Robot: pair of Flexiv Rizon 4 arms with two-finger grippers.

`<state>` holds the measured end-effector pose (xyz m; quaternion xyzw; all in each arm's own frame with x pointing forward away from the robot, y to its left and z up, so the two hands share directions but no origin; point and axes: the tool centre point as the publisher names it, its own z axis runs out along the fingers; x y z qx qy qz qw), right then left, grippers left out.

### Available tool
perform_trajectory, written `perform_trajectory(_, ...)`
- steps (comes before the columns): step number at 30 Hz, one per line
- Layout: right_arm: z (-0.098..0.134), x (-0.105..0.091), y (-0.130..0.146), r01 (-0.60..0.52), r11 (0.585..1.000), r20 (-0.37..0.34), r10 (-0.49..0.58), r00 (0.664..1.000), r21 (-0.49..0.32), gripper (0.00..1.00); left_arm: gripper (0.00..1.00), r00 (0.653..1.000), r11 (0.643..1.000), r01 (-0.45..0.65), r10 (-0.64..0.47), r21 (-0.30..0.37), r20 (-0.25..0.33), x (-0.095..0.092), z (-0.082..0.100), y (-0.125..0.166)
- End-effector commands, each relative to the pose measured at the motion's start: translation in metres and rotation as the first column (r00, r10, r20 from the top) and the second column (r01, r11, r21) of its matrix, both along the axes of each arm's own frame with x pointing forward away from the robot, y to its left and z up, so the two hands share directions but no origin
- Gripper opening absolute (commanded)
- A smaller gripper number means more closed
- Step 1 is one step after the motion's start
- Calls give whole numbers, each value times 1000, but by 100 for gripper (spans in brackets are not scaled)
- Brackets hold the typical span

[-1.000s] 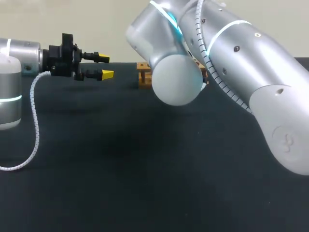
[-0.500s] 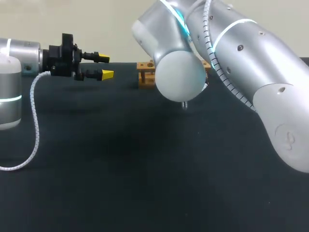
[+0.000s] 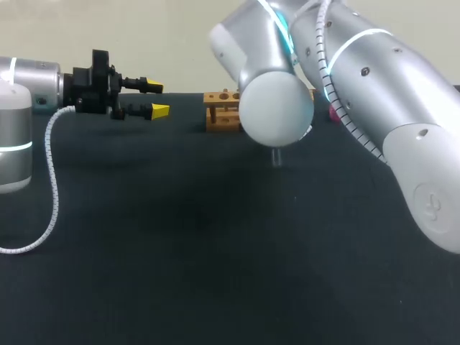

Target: Grasp the test tube, adjust it, and insert it.

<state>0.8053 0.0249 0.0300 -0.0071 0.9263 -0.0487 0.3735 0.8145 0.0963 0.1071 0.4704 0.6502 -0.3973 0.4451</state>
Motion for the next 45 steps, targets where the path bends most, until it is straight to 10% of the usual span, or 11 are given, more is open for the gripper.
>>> perform_trajectory(1,0,8,1,3,1000,-41,-3,999,-1,0,100,1000,1000,-2,2,-3,5,-1,-1,0)
perform_trajectory(28,-1,9,-4,-23,997,-126,32,992,67,0,100,1000,1000,-2,2,-3,5,-1,-1,0)
perform_trajectory(45,18,-5,-9,-3,999,-10,3,1000,34,0,100,1000,1000,-2,2,-3,5,-1,-1,0)
